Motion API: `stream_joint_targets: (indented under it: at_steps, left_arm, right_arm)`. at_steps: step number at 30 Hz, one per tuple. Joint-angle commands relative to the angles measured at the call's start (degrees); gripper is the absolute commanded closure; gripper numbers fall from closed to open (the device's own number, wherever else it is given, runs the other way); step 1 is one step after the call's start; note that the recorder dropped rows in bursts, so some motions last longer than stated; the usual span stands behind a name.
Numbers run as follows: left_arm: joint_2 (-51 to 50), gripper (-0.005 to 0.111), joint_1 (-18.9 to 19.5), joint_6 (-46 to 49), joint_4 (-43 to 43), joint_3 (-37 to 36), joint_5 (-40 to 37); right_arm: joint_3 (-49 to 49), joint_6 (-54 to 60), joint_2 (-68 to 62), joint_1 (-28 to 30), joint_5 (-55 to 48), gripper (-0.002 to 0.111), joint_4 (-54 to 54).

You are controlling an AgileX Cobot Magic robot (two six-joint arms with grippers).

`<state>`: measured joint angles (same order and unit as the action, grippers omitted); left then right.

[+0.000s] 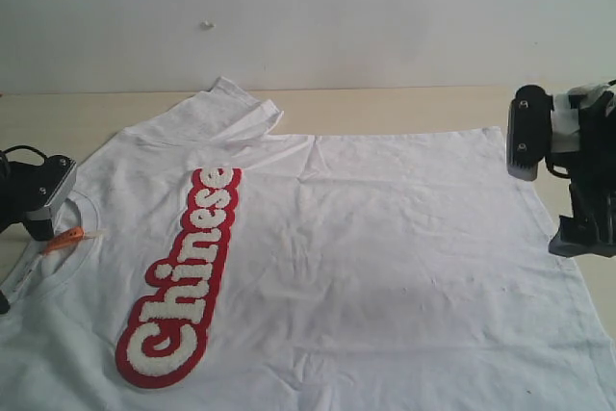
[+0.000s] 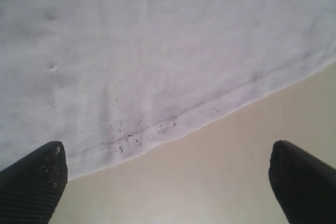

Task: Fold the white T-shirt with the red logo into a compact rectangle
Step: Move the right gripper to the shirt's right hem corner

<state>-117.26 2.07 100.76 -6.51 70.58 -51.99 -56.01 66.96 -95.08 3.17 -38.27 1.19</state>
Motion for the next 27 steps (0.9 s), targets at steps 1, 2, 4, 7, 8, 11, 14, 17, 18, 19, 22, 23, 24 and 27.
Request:
stream_joint_targets:
  at_steps: [1, 2, 4, 7, 8, 11, 14, 17, 18, 19, 22, 23, 24, 27]
  left_arm:
    - [-0.65, 0.002, -0.06, -0.54, 0.06, 0.04, 0.93]
    - [-0.65, 0.002, -0.06, -0.54, 0.06, 0.04, 0.93]
    - [-0.65, 0.002, -0.06, -0.54, 0.06, 0.04, 0.93]
    - [-0.65, 0.002, -0.06, -0.54, 0.06, 0.04, 0.93]
    - [-0.65, 0.002, -0.06, -0.54, 0.06, 0.04, 0.93]
    - [-0.65, 0.002, -0.06, -0.54, 0.06, 0.04, 0.93]
    - [-0.65, 0.002, -0.06, -0.54, 0.06, 0.04, 0.93]
    - [-0.65, 0.002, -0.06, -0.54, 0.06, 0.04, 0.93]
    - [-0.65, 0.002, -0.06, -0.54, 0.06, 0.04, 0.93]
    - [-0.65, 0.002, -0.06, -0.54, 0.06, 0.04, 0.93]
    - [-0.65, 0.002, -0.06, -0.54, 0.06, 0.04, 0.93]
    - [-0.65, 0.002, -0.06, -0.54, 0.06, 0.04, 0.93]
    - [-0.65, 0.002, -0.06, -0.54, 0.06, 0.04, 0.93]
    - [-0.65, 0.002, -0.06, -0.54, 0.06, 0.04, 0.93]
  right_arm:
    - [-0.37, 9.84, -2.95, 0.19, -2.72, 0.003, 0.72]
    - [-0.37, 10.96, -4.08, 0.36, -2.97, 0.003, 0.72]
    - [-1.46, 11.36, -5.77, 1.21, -3.76, 0.003, 0.72]
    - [-4.31, 13.84, -7.89, 2.97, -7.56, 0.003, -1.19]
    - [-5.12, 14.47, -8.40, 3.54, -8.44, 0.003, -1.57]
    - [-7.92, 16.29, -9.84, 5.01, -9.14, 0.003, -3.96]
    - [-10.09, 16.87, -11.28, 5.27, -9.13, 0.003, -3.94]
    - [-12.75, 16.87, -14.34, 5.27, -11.64, 0.003, -4.93]
    - [-13.73, 16.98, -15.41, 5.27, -12.43, 0.003, -5.39]
    - [-14.50, 17.22, -16.19, 5.27, -12.56, 0.003, -5.39]
    - [-16.43, 18.77, -18.26, 5.27, -12.56, 0.003, -5.41]
    - [-16.90, 18.92, -19.01, 5.27, -12.35, 0.003, -5.41]
    - [-17.05, 18.92, -19.58, 5.27, -12.35, 0.003, -5.41]
    - [-17.05, 19.52, -20.97, 5.59, -11.14, 0.003, -4.44]
